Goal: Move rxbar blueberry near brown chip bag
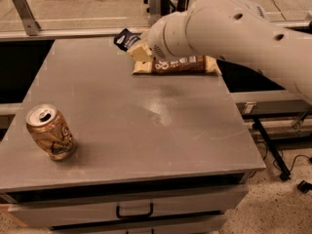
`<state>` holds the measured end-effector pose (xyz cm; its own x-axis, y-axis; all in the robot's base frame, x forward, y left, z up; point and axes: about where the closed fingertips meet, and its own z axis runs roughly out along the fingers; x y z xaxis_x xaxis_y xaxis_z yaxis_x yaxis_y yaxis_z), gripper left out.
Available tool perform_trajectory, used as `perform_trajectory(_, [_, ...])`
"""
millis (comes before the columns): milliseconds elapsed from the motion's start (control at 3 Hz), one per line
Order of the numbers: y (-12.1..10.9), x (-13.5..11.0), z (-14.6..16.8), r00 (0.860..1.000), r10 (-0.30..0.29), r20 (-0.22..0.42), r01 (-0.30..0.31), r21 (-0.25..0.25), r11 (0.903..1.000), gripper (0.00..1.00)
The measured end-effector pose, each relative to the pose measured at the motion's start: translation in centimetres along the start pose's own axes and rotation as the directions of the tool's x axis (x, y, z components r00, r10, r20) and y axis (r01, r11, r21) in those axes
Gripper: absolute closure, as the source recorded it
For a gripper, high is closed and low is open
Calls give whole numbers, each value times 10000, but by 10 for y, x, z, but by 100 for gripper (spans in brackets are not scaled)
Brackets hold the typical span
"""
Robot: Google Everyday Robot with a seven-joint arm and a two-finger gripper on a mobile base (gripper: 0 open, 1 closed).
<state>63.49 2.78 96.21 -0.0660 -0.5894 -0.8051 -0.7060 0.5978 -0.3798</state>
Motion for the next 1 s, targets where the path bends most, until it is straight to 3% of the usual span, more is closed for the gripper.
perform_trajectory(333, [-31, 48, -15, 9967, 210, -780, -144, 848, 9963, 100])
perform_trajectory(667, [-58, 102, -33, 9828, 663, -1726, -400, 1515, 9876, 100])
perform_trajectory(1000, [-71, 145, -41, 9595, 1116, -2589, -683, 1705, 9830, 82])
